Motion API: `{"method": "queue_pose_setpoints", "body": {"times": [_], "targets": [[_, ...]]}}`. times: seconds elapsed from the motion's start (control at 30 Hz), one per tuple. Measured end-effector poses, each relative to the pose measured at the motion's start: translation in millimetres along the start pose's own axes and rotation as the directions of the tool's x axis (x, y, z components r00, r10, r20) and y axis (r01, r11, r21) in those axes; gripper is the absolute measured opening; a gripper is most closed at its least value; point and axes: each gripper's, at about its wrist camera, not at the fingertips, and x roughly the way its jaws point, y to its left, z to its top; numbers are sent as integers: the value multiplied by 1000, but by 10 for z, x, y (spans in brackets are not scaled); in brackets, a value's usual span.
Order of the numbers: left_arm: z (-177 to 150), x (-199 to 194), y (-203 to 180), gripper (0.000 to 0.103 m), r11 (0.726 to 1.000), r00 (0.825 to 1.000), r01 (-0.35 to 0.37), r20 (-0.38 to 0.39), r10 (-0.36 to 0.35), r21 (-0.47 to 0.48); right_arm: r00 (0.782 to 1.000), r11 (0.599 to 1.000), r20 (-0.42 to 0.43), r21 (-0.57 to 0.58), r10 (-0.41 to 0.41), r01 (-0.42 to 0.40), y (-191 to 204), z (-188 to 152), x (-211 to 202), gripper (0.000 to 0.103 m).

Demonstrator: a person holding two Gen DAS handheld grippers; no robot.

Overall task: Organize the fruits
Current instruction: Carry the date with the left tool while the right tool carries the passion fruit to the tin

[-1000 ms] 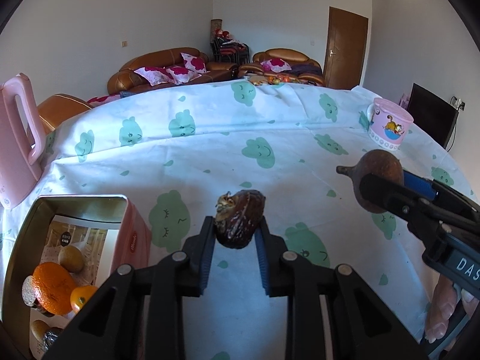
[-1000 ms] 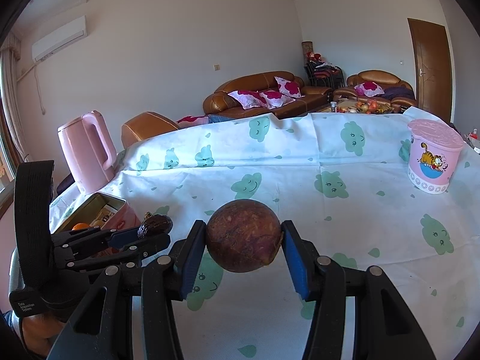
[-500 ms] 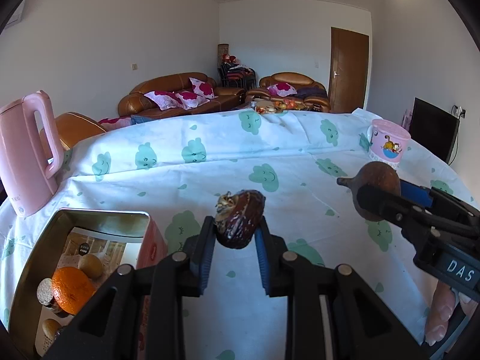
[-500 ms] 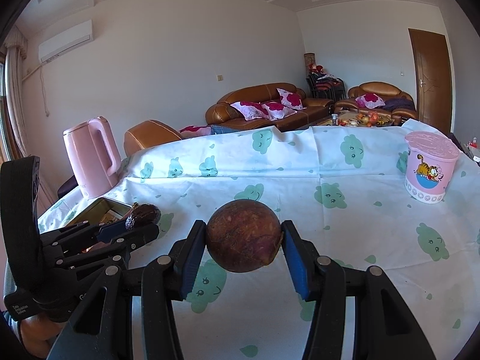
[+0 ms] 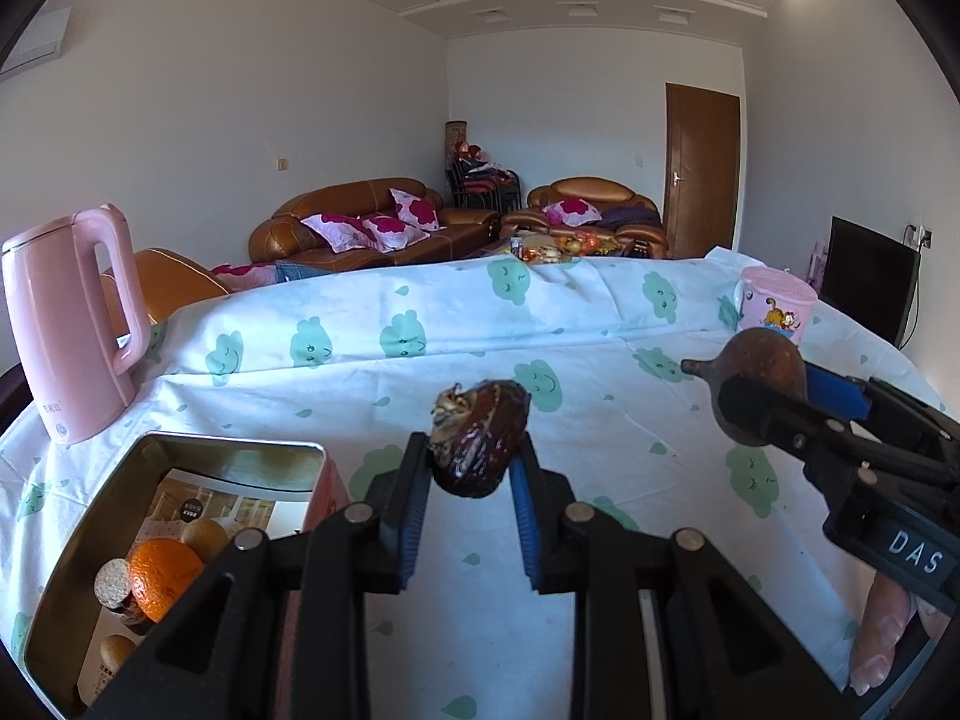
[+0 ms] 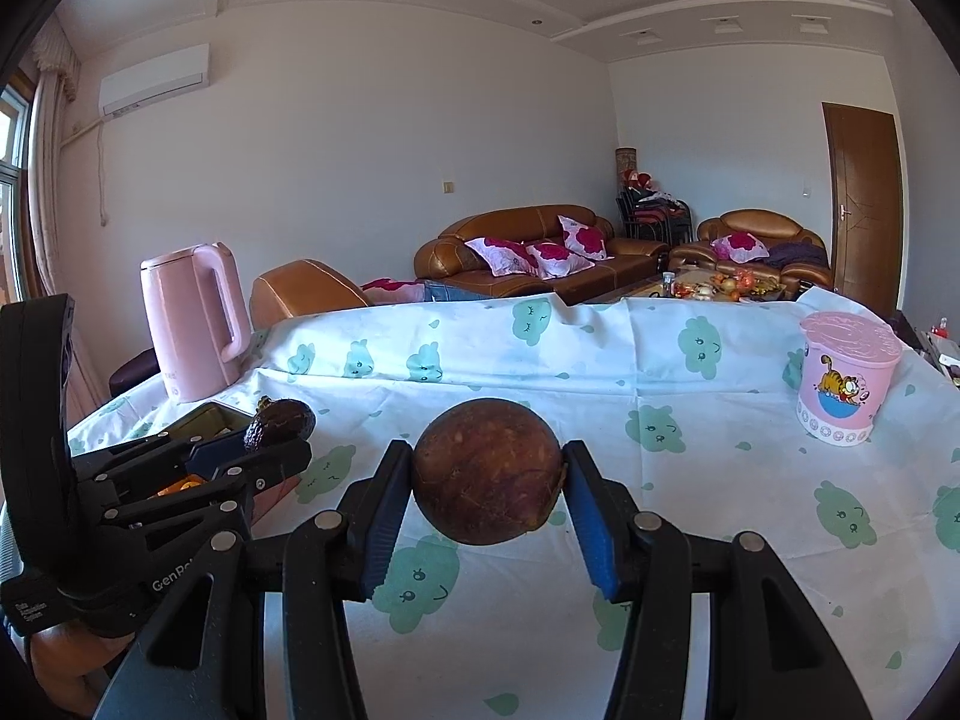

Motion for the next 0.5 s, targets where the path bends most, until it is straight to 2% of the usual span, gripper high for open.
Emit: {"method": "queue_pose_setpoints", "body": {"times": [0.23, 0.5], "targets": [[-20, -92, 26, 27, 1000, 999, -13, 33, 14, -15, 999, 1000, 33, -12, -5, 5, 18, -15, -69, 53], [-70, -198, 78, 27, 999, 999, 6, 33, -4, -41, 997, 998, 79, -61, -25, 30, 121, -43, -174, 53]]}}
